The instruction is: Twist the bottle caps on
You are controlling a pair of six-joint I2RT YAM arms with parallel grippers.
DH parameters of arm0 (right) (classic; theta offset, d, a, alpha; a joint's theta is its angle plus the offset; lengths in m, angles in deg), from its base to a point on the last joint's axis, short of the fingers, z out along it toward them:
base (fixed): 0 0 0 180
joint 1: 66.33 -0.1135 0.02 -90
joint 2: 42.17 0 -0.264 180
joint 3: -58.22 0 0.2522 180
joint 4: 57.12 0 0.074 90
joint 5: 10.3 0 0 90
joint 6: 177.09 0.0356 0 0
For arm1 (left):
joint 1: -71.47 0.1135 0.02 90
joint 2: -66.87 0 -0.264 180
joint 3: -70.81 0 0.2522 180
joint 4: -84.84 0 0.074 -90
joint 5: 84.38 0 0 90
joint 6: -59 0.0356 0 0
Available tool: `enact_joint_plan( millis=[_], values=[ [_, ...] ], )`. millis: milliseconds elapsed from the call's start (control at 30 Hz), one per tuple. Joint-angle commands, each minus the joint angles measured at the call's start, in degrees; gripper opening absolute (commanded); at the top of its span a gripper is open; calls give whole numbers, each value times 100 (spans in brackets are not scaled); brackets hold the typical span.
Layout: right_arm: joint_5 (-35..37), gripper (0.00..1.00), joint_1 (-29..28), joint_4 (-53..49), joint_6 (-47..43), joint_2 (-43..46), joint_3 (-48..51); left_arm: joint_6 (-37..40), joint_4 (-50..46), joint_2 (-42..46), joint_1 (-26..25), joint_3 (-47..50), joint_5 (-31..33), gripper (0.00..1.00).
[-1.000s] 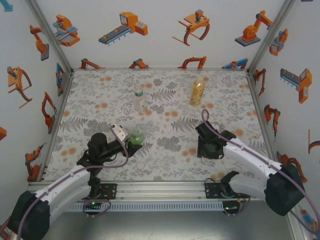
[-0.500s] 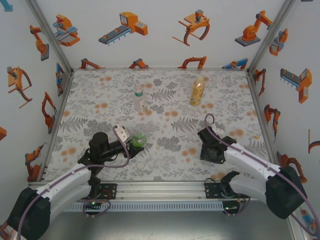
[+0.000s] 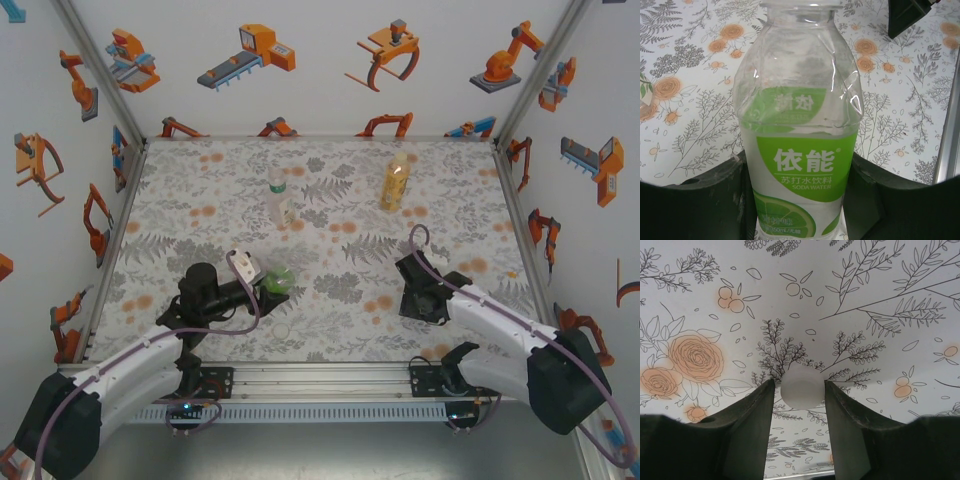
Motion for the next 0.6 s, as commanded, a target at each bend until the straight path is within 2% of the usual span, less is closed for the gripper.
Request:
enact_joint_plan(
  millis=[0,367,467,567],
  values=[
    [149,44,30,-11,-61,-65,11,145,29,24,-25,-173,-152,0],
    [3,38,30,-45,-108,-98,-22,173,-10,21,-40,-194,-134,0],
    [-48,34,30,-47,-115,-81,-59,185,-43,18,-43,-201,-117,0],
    [-177,26,30,-3,-233,-55,-168,231,-139,-24,-50,-243,-52,0]
  ],
)
